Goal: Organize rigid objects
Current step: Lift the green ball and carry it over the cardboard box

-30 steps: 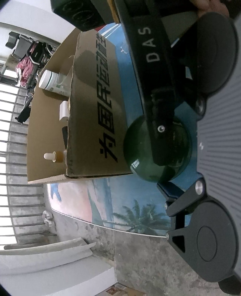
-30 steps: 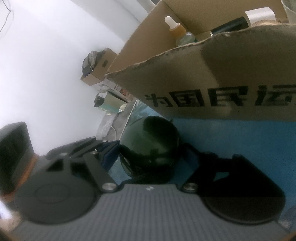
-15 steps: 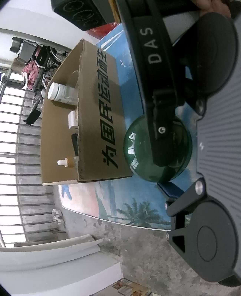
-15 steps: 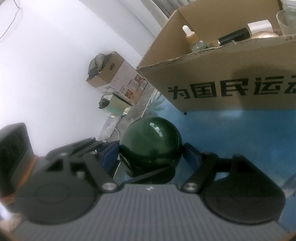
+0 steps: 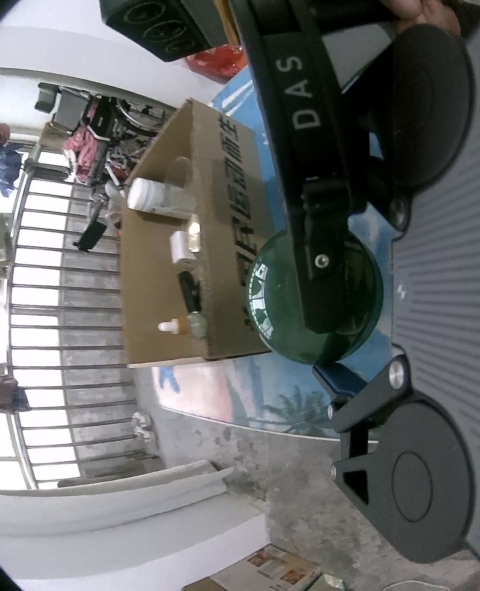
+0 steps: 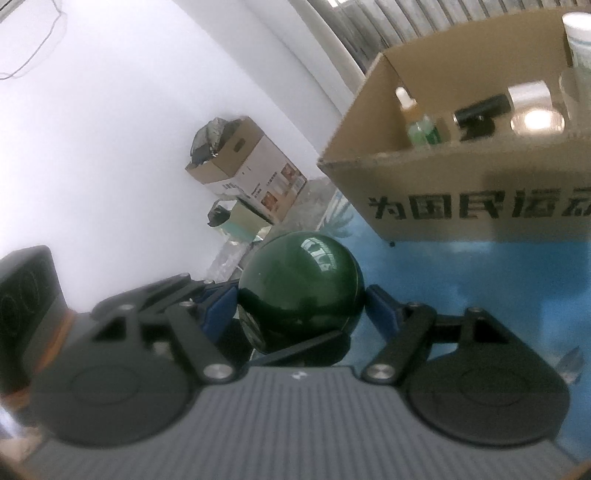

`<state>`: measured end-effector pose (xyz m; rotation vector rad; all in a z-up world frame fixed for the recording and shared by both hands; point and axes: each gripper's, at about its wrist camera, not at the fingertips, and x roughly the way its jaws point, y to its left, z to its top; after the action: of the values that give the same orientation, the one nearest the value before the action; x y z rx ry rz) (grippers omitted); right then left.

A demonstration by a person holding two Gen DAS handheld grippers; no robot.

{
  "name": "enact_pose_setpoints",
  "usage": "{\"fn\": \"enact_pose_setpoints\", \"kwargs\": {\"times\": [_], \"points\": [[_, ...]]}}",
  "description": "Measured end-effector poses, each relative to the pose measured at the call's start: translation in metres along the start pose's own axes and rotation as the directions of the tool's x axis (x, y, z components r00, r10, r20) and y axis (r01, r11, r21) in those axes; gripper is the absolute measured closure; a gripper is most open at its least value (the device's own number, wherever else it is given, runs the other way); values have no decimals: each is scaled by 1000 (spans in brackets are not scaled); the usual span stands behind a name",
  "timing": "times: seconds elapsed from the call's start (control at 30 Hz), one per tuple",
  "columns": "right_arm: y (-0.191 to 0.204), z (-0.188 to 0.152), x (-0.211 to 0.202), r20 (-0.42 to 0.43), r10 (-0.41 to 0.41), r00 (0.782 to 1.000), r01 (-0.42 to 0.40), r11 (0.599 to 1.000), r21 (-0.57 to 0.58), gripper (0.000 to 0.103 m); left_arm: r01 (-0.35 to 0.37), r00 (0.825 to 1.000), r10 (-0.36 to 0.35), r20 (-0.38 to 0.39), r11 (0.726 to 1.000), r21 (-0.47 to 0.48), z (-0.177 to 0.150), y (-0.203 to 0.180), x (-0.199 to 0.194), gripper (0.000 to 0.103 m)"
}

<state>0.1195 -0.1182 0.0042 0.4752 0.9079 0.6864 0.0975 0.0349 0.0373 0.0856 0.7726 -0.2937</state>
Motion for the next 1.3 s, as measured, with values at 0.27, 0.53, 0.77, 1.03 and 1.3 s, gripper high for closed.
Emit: {"fn": "enact_pose_setpoints", "kwargs": {"times": [0.27,0.53,0.77,1.03,1.3], "points": [[38,34,-39,112,-30,993,40,995,-94,27,18,986,-32,162,996,87,48,-7,-34,20],[42,113,-75,154,-157,976,179,973,-144,26,167,970,-192,150,973,161,130,-13,1,20],[-29,155,-57,22,-221,975,221,975,-1,27,284,959,-279,-58,952,113,153,-10,89,20],[-97,155,-12,-195,-197,961,224,966,128,28,349,900,-327,-290,937,28,142,7,159,20],[-126,151,27,-357,-149,922,234,950,206,27,367,830,-355,-430,928,-59,137,14,203,21]]}}
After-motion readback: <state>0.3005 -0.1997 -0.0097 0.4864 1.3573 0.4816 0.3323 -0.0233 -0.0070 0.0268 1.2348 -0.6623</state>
